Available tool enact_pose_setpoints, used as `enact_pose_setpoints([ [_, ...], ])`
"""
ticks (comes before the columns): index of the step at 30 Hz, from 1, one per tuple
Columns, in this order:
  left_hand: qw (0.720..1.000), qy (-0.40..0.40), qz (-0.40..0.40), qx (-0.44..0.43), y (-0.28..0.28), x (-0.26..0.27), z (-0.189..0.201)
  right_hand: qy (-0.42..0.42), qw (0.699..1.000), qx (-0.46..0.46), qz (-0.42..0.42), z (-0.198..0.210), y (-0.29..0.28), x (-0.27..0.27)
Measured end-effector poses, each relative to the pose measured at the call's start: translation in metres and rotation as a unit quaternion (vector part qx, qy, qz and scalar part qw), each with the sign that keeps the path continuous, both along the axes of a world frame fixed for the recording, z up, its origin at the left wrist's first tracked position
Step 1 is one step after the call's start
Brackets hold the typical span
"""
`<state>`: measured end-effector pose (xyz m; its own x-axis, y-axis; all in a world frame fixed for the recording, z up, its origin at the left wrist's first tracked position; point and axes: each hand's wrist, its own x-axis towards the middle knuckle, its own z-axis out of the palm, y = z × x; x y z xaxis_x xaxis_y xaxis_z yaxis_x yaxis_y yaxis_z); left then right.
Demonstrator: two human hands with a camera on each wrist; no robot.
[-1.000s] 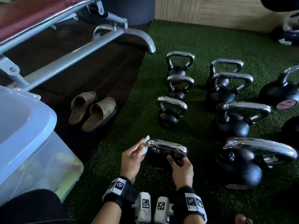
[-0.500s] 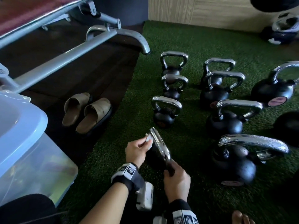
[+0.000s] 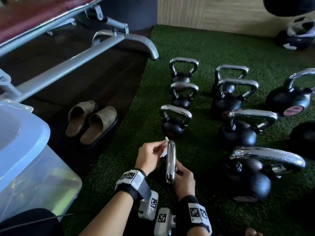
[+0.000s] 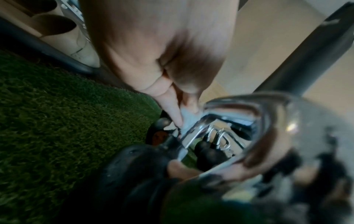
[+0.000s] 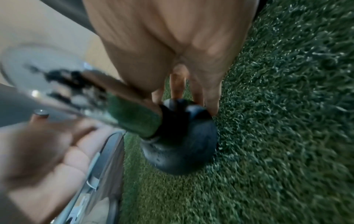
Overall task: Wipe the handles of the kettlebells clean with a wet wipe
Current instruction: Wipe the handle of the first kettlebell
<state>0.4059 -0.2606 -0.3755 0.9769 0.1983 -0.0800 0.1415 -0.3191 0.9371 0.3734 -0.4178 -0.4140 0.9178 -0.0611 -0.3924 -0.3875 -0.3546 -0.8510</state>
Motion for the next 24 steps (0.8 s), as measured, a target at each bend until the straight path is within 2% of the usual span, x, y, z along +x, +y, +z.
enact_pose_setpoints([
  [2,0.999,-0.013,-0.009,-0.030,-0.001,0.000,0.000,-0.002,1.000,-0.010,-0.012,0.000,0.001,-0.001],
  [5,0.995,0.022,-0.007,-0.093,0.000,0.002,0.005,-0.008,1.000,-0.010,-0.016,0.001,0.002,-0.001],
  [9,0.989,-0.010,0.014,-0.146,-0.006,-0.007,0.020,-0.007,1.000,-0.011,-0.017,0.004,-0.001,-0.001],
  [13,0.992,-0.048,-0.040,-0.109,-0.001,-0.025,0.026,-0.001,1.000,-0.017,-0.010,0.005,-0.003,-0.002],
  [18,0.990,-0.003,-0.035,-0.135,0.002,-0.029,0.037,-0.007,0.999,-0.035,-0.003,0.007,-0.002,-0.001],
  [21,0.972,0.072,-0.081,-0.206,0.012,-0.047,0.031,-0.006,0.999,-0.033,0.007,0.010,-0.002,-0.002],
  [24,0.972,0.076,-0.108,-0.195,0.015,-0.059,0.025,-0.006,0.999,-0.029,0.014,0.011,-0.004,-0.002],
])
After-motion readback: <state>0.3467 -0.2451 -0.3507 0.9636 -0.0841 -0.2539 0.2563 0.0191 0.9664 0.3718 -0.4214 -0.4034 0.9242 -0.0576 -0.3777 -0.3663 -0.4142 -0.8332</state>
